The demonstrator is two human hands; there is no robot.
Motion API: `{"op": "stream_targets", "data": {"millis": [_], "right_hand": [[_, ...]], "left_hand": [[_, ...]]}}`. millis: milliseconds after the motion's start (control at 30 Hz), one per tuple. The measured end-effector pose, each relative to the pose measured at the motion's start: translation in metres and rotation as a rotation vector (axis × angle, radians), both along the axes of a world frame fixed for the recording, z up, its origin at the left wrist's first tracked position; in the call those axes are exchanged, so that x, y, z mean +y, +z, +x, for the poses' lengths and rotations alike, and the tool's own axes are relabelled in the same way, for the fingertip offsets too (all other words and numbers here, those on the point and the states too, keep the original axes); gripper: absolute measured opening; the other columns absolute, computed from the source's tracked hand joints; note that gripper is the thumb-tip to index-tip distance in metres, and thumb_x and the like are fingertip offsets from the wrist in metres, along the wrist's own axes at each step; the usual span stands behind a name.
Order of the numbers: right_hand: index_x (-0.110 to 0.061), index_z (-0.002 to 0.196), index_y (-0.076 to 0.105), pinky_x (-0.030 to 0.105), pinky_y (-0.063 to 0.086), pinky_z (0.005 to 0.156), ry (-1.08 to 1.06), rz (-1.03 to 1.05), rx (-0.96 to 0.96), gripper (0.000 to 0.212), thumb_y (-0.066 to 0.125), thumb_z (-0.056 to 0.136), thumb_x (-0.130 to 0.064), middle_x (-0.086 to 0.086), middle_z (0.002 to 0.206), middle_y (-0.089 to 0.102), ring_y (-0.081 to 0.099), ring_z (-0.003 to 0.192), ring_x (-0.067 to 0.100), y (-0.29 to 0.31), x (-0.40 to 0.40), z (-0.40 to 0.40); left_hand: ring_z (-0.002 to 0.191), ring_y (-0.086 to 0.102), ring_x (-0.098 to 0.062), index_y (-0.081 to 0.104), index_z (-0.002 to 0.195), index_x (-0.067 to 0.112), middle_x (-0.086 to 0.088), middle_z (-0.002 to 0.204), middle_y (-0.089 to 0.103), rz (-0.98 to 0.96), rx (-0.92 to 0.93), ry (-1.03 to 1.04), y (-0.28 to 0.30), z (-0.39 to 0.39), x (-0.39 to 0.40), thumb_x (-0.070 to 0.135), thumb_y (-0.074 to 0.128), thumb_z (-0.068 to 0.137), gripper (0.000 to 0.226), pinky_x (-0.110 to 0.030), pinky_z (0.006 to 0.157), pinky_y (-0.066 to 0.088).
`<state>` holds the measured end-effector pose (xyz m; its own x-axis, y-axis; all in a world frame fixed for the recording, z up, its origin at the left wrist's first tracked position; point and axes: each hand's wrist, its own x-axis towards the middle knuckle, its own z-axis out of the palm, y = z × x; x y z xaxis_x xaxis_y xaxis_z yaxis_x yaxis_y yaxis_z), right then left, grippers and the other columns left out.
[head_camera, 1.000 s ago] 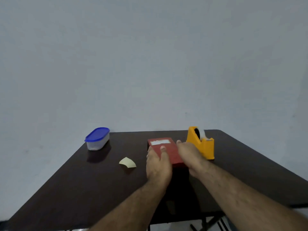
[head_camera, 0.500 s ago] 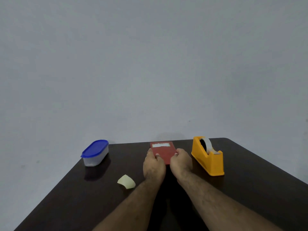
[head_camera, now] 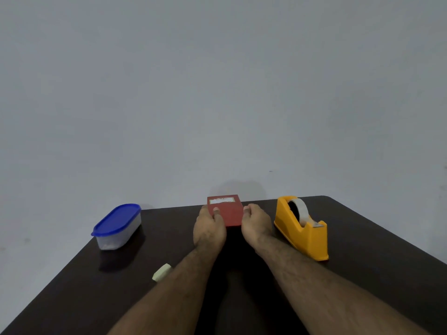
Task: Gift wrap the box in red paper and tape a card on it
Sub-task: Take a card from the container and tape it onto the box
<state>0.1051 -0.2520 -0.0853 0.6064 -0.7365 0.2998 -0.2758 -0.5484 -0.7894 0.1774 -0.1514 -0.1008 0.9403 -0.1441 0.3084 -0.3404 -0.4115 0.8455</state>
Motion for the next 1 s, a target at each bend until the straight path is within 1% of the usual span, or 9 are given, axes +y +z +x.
{"op": "stream_targets", "data": {"millis": [133, 200, 300, 467, 567, 633, 733, 833, 1000], "right_hand": [[-0.016, 0.112, 0.067, 0.033, 0.055, 0.071, -0.011, -0.358, -0.035, 0.021, 0.050, 0.109, -0.028, 0.000, 0.095, 0.070, 0.065, 0.087, 0.020, 0.015, -0.023, -0.044], [-0.016, 0.113, 0.073, 0.039, 0.057, 0.080, -0.102, -0.566, -0.082, 0.018, 0.061, 0.101, -0.023, 0.004, 0.101, 0.075, 0.067, 0.097, 0.028, 0.020, -0.035, -0.070], [-0.014, 0.127, 0.069, 0.044, 0.053, 0.093, -0.316, -0.563, -0.201, 0.044, 0.078, 0.086, -0.026, 0.005, 0.123, 0.072, 0.060, 0.114, 0.032, 0.018, -0.047, -0.105], [-0.013, 0.147, 0.052, 0.040, 0.051, 0.093, -0.378, 0.000, 0.011, 0.099, 0.082, 0.070, -0.069, 0.009, 0.140, 0.063, 0.059, 0.129, 0.034, -0.008, -0.068, -0.155], [-0.023, 0.104, 0.073, 0.032, 0.057, 0.074, -0.238, 0.077, 0.112, 0.062, 0.079, 0.066, -0.072, -0.004, 0.099, 0.076, 0.073, 0.093, 0.021, -0.019, -0.079, -0.161], [-0.024, 0.082, 0.069, 0.030, 0.055, 0.060, -0.207, 0.045, 0.133, 0.042, 0.078, 0.070, -0.064, -0.008, 0.077, 0.071, 0.068, 0.071, 0.013, -0.023, -0.084, -0.155], [-0.025, 0.083, 0.067, 0.024, 0.045, 0.055, -0.220, 0.087, 0.045, 0.033, 0.079, 0.081, -0.056, -0.010, 0.078, 0.068, 0.063, 0.069, 0.008, -0.022, -0.088, -0.147], [-0.025, 0.087, 0.069, 0.026, 0.051, 0.061, -0.251, 0.202, -0.065, 0.032, 0.081, 0.083, -0.054, -0.009, 0.083, 0.070, 0.066, 0.076, 0.009, -0.025, -0.102, -0.143], [-0.025, 0.088, 0.070, 0.031, 0.058, 0.069, -0.303, 0.198, -0.105, 0.032, 0.079, 0.083, -0.056, -0.007, 0.084, 0.072, 0.067, 0.078, 0.012, -0.019, -0.151, -0.146]], "left_hand": [[0.139, 0.053, -0.024, 0.055, 0.148, 0.014, -0.003, 0.150, 0.059, 0.087, -0.465, -0.086, 0.010, -0.031, 0.007, 0.027, 0.048, 0.110, 0.040, -0.035, 0.118, 0.037], [0.143, 0.048, -0.020, 0.056, 0.148, 0.013, -0.003, 0.153, 0.057, 0.062, -0.560, -0.220, 0.015, -0.058, -0.006, 0.021, 0.051, 0.110, 0.039, -0.028, 0.118, 0.030], [0.136, 0.052, -0.016, 0.056, 0.148, 0.014, -0.001, 0.146, 0.060, -0.128, -0.384, -0.351, 0.021, -0.097, -0.042, 0.021, 0.050, 0.110, 0.039, -0.027, 0.115, 0.037], [0.129, 0.055, -0.017, 0.048, 0.153, 0.022, 0.005, 0.138, 0.055, -0.258, 0.290, -0.597, 0.018, -0.137, -0.100, 0.029, 0.042, 0.113, 0.041, -0.029, 0.104, 0.041], [0.122, 0.060, -0.024, 0.046, 0.154, 0.016, -0.006, 0.140, 0.060, -0.288, 0.469, -0.577, 0.013, -0.130, -0.119, 0.032, 0.037, 0.114, 0.044, -0.040, 0.106, 0.049], [0.121, 0.060, -0.028, 0.046, 0.154, 0.015, -0.009, 0.135, 0.061, -0.299, 0.567, -0.559, 0.010, -0.127, -0.127, 0.030, 0.035, 0.115, 0.044, -0.045, 0.106, 0.050], [0.118, 0.060, -0.027, 0.047, 0.151, 0.019, -0.009, 0.135, 0.059, -0.231, 0.558, -0.576, 0.005, -0.126, -0.134, 0.027, 0.035, 0.114, 0.040, -0.046, 0.102, 0.051], [0.116, 0.061, -0.026, 0.054, 0.134, 0.022, -0.009, 0.138, 0.059, -0.219, 0.552, -0.598, 0.005, -0.123, -0.153, 0.024, 0.035, 0.113, 0.028, -0.046, 0.105, 0.050], [0.130, 0.058, -0.029, 0.037, 0.163, 0.028, -0.011, 0.155, 0.051, -0.193, 0.554, -0.659, 0.006, -0.124, -0.210, 0.030, 0.035, 0.111, 0.051, -0.053, 0.115, 0.047]]}}
